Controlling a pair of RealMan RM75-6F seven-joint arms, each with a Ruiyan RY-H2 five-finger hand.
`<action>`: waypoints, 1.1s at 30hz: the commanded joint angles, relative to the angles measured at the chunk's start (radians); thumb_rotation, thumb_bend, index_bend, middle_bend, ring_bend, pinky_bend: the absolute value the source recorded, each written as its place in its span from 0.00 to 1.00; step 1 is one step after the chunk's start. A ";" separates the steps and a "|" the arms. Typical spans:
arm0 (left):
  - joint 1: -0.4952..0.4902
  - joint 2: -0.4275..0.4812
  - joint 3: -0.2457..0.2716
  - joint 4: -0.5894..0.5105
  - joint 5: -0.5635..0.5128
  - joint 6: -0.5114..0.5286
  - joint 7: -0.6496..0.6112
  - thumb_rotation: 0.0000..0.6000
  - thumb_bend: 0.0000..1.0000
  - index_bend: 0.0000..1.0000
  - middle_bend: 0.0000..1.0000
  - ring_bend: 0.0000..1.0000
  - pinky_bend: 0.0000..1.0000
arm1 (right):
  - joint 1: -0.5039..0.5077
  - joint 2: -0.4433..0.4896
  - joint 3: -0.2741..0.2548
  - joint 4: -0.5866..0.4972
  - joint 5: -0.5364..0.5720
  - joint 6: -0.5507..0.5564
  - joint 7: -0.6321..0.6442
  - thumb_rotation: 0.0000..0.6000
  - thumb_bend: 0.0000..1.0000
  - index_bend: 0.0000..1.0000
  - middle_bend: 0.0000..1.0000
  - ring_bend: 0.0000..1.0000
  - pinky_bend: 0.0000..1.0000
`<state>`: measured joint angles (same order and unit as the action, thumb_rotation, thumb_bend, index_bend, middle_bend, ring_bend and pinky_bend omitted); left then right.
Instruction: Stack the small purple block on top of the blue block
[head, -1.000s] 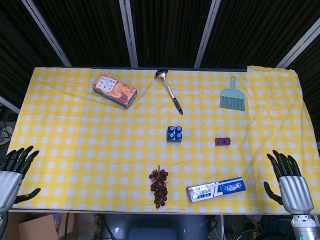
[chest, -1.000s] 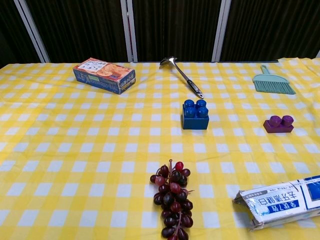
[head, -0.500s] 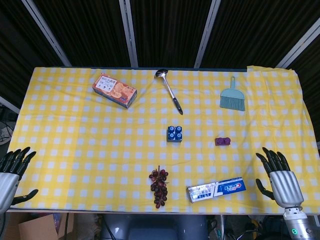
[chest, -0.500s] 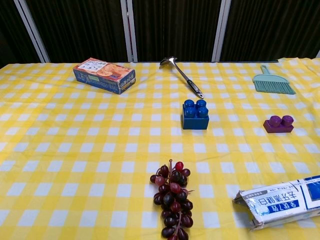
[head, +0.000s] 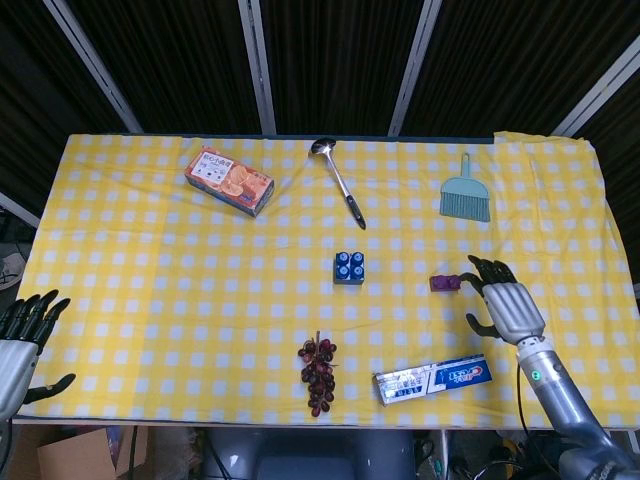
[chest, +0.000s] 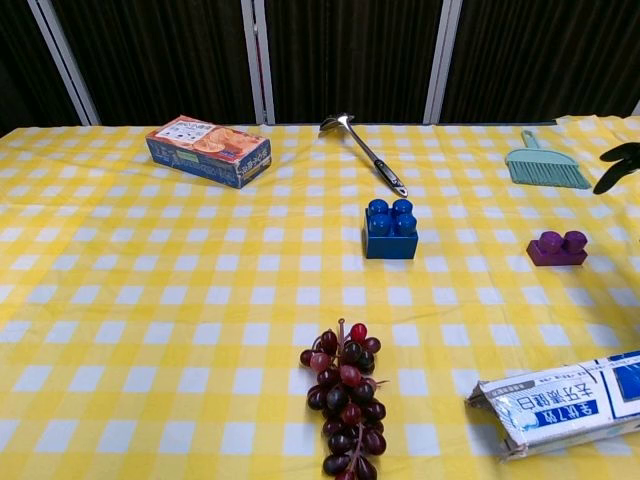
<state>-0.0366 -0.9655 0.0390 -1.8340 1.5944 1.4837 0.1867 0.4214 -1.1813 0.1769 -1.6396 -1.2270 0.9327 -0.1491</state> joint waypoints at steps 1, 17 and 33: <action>-0.004 -0.004 -0.006 0.005 -0.016 -0.009 0.008 1.00 0.00 0.04 0.00 0.00 0.04 | 0.090 -0.053 0.029 0.075 0.122 -0.092 -0.100 1.00 0.44 0.27 0.00 0.01 0.00; -0.013 -0.021 -0.023 0.013 -0.065 -0.024 0.052 1.00 0.00 0.04 0.00 0.00 0.04 | 0.227 -0.164 -0.002 0.254 0.291 -0.208 -0.206 1.00 0.44 0.27 0.00 0.01 0.00; -0.018 -0.033 -0.024 0.014 -0.078 -0.032 0.083 1.00 0.00 0.04 0.00 0.00 0.04 | 0.253 -0.217 -0.033 0.351 0.276 -0.237 -0.140 1.00 0.44 0.37 0.00 0.01 0.00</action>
<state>-0.0542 -0.9982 0.0154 -1.8196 1.5161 1.4520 0.2696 0.6734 -1.3948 0.1457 -1.2923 -0.9489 0.6965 -0.2938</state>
